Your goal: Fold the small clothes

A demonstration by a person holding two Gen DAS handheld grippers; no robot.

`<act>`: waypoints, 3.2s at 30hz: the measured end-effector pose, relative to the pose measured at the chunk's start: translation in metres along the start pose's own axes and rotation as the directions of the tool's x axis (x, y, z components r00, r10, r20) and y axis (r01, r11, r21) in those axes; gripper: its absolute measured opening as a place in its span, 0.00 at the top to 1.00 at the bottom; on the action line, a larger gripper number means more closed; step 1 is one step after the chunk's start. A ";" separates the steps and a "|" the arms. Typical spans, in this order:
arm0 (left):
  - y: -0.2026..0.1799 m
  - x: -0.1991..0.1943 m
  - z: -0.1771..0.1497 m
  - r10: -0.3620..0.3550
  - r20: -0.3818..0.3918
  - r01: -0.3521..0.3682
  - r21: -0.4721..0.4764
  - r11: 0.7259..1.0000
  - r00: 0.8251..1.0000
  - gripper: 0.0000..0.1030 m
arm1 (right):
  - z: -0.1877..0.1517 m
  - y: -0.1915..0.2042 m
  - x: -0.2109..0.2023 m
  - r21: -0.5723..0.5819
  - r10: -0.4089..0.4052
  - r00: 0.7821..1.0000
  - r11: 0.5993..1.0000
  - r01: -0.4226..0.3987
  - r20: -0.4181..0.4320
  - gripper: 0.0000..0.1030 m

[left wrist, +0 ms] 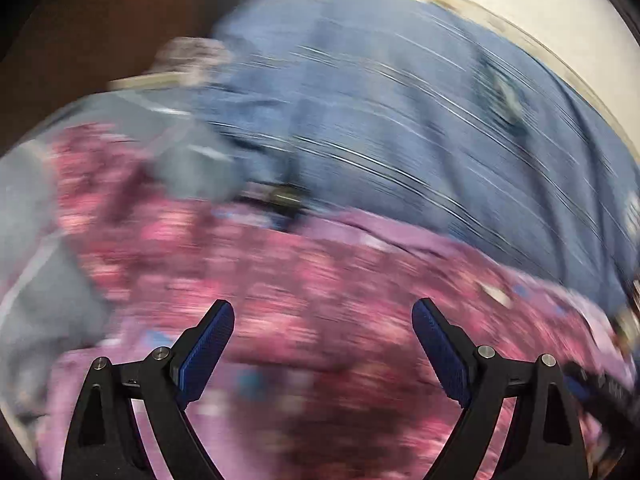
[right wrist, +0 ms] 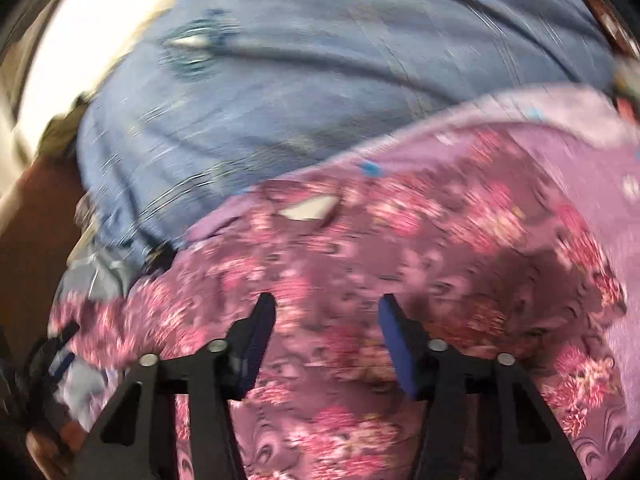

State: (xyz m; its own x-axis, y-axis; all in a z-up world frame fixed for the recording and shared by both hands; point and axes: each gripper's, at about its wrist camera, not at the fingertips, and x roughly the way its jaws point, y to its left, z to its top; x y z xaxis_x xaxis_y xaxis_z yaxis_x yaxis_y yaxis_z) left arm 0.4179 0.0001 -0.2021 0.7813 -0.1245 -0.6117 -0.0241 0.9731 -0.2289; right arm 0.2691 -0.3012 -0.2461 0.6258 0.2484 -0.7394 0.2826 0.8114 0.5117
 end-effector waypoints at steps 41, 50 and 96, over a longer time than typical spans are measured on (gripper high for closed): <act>0.088 -0.032 0.003 0.265 0.080 -0.205 -0.437 0.876 0.961 0.45 | 0.039 -0.048 -0.013 0.138 0.100 0.994 0.985 -0.106 0.053 0.45; 0.180 -0.047 -0.012 0.344 0.042 -0.207 -0.728 0.654 0.938 0.36 | 0.006 0.005 0.016 -0.059 0.089 0.992 0.994 -0.095 -0.089 0.45; -0.119 0.003 0.027 -0.439 -0.109 0.452 0.197 0.870 0.892 0.23 | 0.067 -0.131 -0.056 0.307 0.156 0.976 0.931 -0.196 0.149 0.36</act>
State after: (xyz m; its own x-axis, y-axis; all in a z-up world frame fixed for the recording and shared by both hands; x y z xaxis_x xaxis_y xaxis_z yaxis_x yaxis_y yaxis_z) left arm 0.4394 -0.1107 -0.1563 0.6392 -0.5591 -0.5280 0.4547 0.8285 -0.3269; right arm 0.2458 -0.4574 -0.2424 0.7636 0.2904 -0.5768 0.3636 0.5448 0.7556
